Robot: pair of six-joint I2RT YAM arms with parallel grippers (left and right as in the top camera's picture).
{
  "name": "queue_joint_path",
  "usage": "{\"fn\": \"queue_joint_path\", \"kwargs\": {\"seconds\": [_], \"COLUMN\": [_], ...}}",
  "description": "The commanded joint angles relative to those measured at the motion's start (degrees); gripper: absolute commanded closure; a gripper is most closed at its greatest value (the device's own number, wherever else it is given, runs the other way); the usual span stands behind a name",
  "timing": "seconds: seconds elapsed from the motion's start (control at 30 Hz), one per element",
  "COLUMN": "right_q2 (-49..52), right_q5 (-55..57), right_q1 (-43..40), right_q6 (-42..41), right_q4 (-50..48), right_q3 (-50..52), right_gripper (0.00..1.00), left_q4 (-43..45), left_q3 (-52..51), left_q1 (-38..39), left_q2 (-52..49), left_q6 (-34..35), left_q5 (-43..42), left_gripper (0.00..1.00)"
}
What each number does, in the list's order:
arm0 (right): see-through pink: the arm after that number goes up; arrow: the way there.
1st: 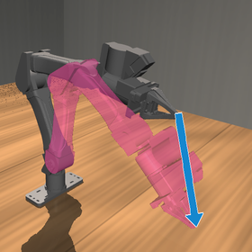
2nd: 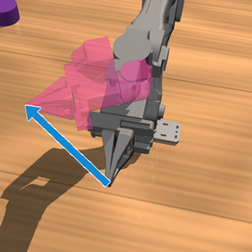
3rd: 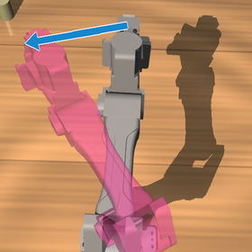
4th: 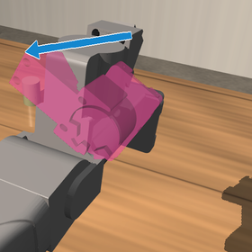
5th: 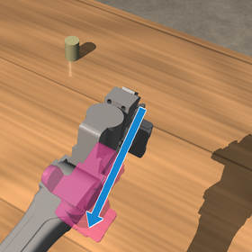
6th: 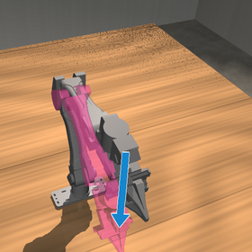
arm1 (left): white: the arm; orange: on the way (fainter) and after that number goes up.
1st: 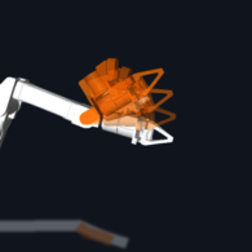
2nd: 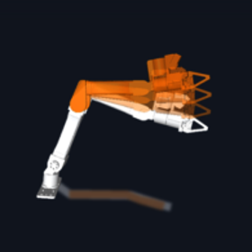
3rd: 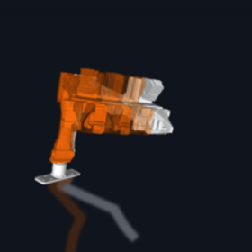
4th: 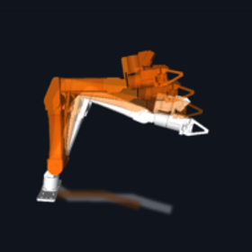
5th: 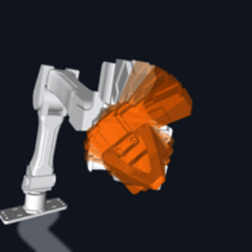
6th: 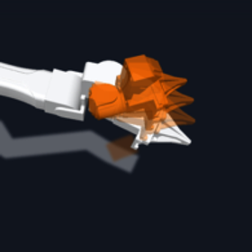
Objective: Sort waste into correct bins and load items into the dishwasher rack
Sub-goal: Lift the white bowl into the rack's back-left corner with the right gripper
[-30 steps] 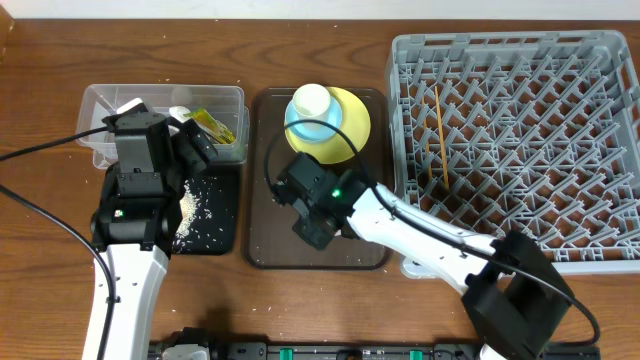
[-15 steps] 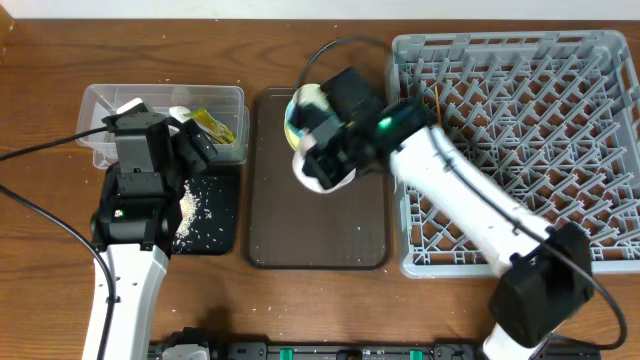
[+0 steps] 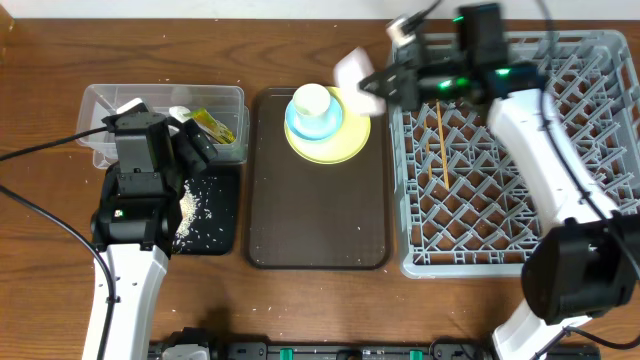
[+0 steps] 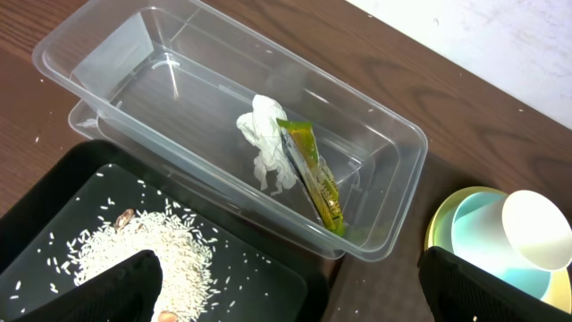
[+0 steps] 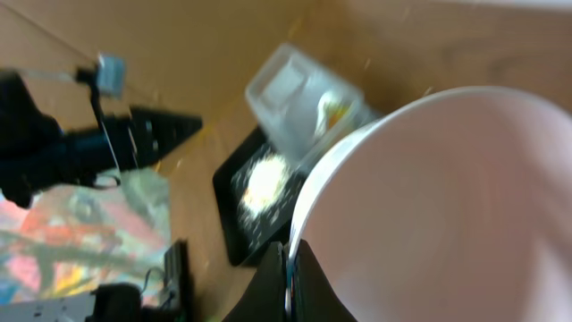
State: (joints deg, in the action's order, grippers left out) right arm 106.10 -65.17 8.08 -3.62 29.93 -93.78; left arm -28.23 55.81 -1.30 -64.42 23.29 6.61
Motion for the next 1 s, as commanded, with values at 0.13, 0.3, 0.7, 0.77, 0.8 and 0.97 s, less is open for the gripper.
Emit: {"fn": "queue_joint_path", "kwargs": {"seconds": [0.13, 0.3, 0.7, 0.77, 0.8, 0.97], "right_q2": [-0.3, 1.2, 9.2, 10.9, 11.6, 15.6], "right_q5": [-5.2, -5.4, -8.9, -9.5, -10.1, -14.3], "right_q1": [-9.0, -12.7, -12.6, -12.5, -12.5, -12.5], "right_q6": [-4.9, -12.7, -25.3, -25.3, -25.3, -25.1], "right_q4": [-7.3, -12.0, -20.2, -20.3, -20.3, -22.2], "right_q3": [-1.1, -1.0, -1.0, -1.0, -1.0, -1.0], "right_gripper": [0.99, 0.99, 0.99, 0.99, 0.99, 0.99], "left_q4": [0.0, 0.0, 0.0, 0.0, 0.0, 0.0], "left_q3": [0.7, 0.7, 0.7, 0.7, 0.7, 0.7], "left_q1": [-0.2, -0.2, -0.2, -0.2, -0.2, -0.2], "left_q2": [0.0, 0.0, 0.0, 0.0, 0.0, 0.0], "left_q6": [-0.7, -0.7, -0.7, -0.7, -0.7, -0.7], "left_q5": [0.5, 0.5, 0.5, 0.5, 0.5, 0.5], "left_gripper": [0.06, 0.06, 0.06, 0.06, 0.05, 0.06]}}
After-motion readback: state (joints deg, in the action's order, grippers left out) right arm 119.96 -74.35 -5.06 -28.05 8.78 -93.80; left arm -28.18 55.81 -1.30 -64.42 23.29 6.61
